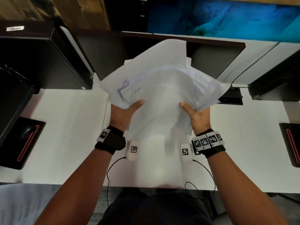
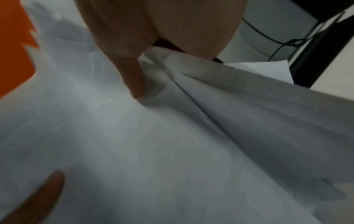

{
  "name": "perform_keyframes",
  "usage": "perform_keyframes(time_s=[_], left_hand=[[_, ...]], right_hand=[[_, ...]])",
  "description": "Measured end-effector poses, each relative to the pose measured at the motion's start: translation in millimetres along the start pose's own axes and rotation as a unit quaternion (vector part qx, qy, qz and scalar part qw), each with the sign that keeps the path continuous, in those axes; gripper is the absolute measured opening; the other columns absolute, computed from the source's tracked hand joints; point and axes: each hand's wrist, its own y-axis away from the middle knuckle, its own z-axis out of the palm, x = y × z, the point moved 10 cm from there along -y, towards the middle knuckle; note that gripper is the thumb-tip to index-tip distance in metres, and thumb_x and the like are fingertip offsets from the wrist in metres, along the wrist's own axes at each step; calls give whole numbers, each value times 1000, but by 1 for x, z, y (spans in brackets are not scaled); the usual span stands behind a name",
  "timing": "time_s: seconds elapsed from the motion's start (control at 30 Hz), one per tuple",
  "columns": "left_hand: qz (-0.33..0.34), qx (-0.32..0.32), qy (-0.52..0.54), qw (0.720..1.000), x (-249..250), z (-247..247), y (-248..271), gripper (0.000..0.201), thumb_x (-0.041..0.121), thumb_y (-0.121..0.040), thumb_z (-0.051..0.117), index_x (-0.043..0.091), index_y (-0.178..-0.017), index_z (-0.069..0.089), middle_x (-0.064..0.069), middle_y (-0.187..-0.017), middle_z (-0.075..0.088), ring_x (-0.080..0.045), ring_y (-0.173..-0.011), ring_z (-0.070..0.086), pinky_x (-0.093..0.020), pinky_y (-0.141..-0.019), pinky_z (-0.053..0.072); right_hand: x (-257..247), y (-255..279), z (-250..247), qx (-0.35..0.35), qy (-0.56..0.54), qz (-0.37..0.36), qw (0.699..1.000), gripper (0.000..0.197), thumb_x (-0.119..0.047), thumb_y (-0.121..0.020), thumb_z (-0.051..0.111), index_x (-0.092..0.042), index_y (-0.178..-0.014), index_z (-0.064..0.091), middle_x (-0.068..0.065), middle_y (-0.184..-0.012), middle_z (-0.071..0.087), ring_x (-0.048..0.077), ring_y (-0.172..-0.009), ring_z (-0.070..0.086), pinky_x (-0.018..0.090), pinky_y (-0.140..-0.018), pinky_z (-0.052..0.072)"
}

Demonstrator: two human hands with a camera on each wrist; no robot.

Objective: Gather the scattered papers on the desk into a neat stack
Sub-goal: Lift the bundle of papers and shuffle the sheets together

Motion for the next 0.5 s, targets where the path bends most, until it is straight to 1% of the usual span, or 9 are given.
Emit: perform_keyframes(time_s=[0.07,0.1,0.13,0.2,0.23,0.33,0.37,0.43,0.5], left_hand=[[-3,-3,-5,1000,0,-6,-5,62,12,-73,90,8,-128,62,-6,-124,70,-21,-120,65,-42,-106,49],[-3,-11,-10,1000,1,-8,-7,62,13,-70,91,9,-126,64,-6,-123,71,-22,-119,65,-45,-106,49],[-5,-19,-13,1000,3,-9,-8,61,12,-70,91,9,-125,64,-6,-122,71,-22,-118,66,-44,-105,50],[-6,-39,-13,999,8,-7,-8,58,5,-70,89,7,-123,64,-4,-118,73,-22,-115,67,-41,-102,53],[-5,-45,-12,999,10,-6,-7,54,3,-71,88,9,-120,66,0,-114,74,-20,-112,69,-38,-100,54],[-2,-57,-26,998,16,-5,-6,38,6,-72,88,27,-100,73,11,-100,77,-10,-101,72,-30,-91,56],[1,-59,-28,998,19,-5,-5,35,9,-72,88,29,-96,73,13,-98,76,-8,-100,72,-28,-90,55],[11,-50,-32,998,27,-4,-4,37,11,-72,89,29,-98,70,19,-97,75,-1,-99,70,-23,-90,53],[25,-45,-33,998,30,-4,-5,44,6,-73,87,31,-103,64,29,-96,72,11,-98,65,-11,-88,48]], right_hand=[[-1,-4,0,-33,3,10,999,41,3,-83,73,-24,-113,67,3,-115,73,24,-110,68,43,-96,54],[-1,-6,0,-47,7,15,999,43,3,-83,73,-21,-118,66,6,-117,71,26,-111,68,45,-97,54],[-1,-8,-1,-57,10,20,998,45,3,-82,74,-17,-122,64,9,-120,70,27,-112,67,47,-97,53],[-2,-10,-1,-72,16,28,997,47,4,-82,73,-14,-124,62,11,-121,69,28,-112,67,46,-96,54],[-3,-10,0,-81,24,29,996,45,3,-83,73,-14,-123,63,11,-121,69,28,-111,67,45,-96,54],[-5,-12,4,-100,59,43,992,36,-3,-84,74,-18,-116,66,6,-114,73,23,-106,70,44,-95,55],[-6,-13,4,-101,68,45,992,33,-6,-85,74,-19,-114,67,4,-112,73,21,-105,71,43,-95,55],[-9,-13,3,-92,80,38,992,31,-9,-86,74,-19,-115,67,3,-111,74,18,-104,71,41,-95,55],[-17,-13,0,-72,75,20,994,28,-9,-86,73,-24,-109,68,-2,-107,75,14,-102,71,37,-93,56]])
